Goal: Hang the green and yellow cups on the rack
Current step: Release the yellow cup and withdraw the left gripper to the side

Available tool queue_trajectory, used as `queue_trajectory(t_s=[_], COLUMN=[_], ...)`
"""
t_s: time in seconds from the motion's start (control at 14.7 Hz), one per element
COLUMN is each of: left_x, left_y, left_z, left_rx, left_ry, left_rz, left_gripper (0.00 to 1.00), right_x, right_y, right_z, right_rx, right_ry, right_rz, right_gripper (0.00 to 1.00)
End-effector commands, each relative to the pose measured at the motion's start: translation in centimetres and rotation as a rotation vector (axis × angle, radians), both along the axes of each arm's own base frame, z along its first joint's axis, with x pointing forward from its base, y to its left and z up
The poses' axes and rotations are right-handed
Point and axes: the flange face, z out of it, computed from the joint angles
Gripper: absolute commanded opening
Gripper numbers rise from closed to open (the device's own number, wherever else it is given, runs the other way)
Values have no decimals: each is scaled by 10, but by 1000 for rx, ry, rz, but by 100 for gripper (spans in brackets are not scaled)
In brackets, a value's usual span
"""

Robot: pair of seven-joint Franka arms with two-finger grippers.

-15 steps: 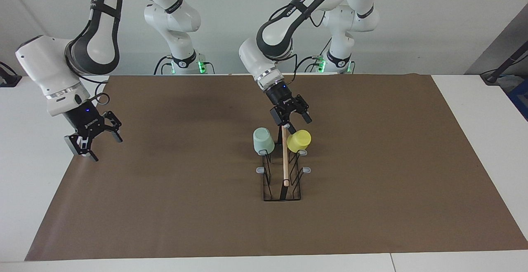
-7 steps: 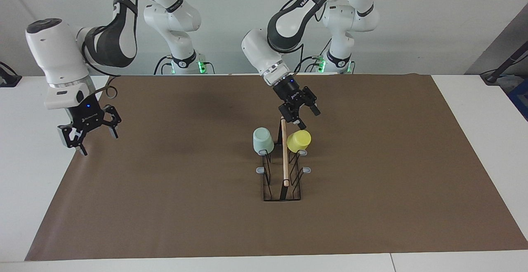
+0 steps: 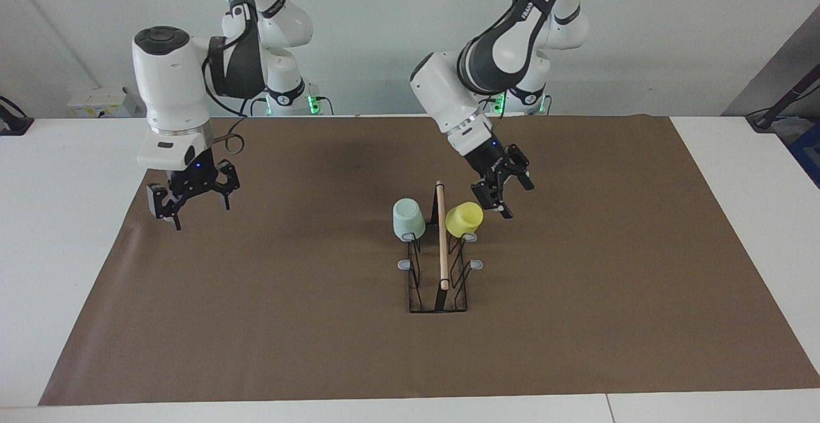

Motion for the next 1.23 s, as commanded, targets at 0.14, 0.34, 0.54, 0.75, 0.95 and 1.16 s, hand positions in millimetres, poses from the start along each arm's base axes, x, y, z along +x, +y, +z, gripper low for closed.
queue_trajectory(t_s=[0.14,0.34,0.54,0.75,0.95,1.16], left_x=[37,52,59,57,50,45], left_y=[33,60,89,127,177,223], left_z=[39,50,75,95,118,134], left_rx=[-89,-93,-113,-141,-180,-184], left_ry=[121,227,309,389,466,545], left_rz=[-108,-161,-236,-315,-413,-542], left_gripper=[100,100,100,100,100,100], right_x=[-28,-39,-48,-57,-58,-64], right_y=[41,37,10,-8,-22,-21], right_z=[48,88,126,146,143,125], right_rx=[56,206,217,204,228,266], right_ry=[53,130,159,211,237,251], right_rz=[-343,-528,-590,-629,-659,-667], right_gripper=[100,100,100,100,100,100])
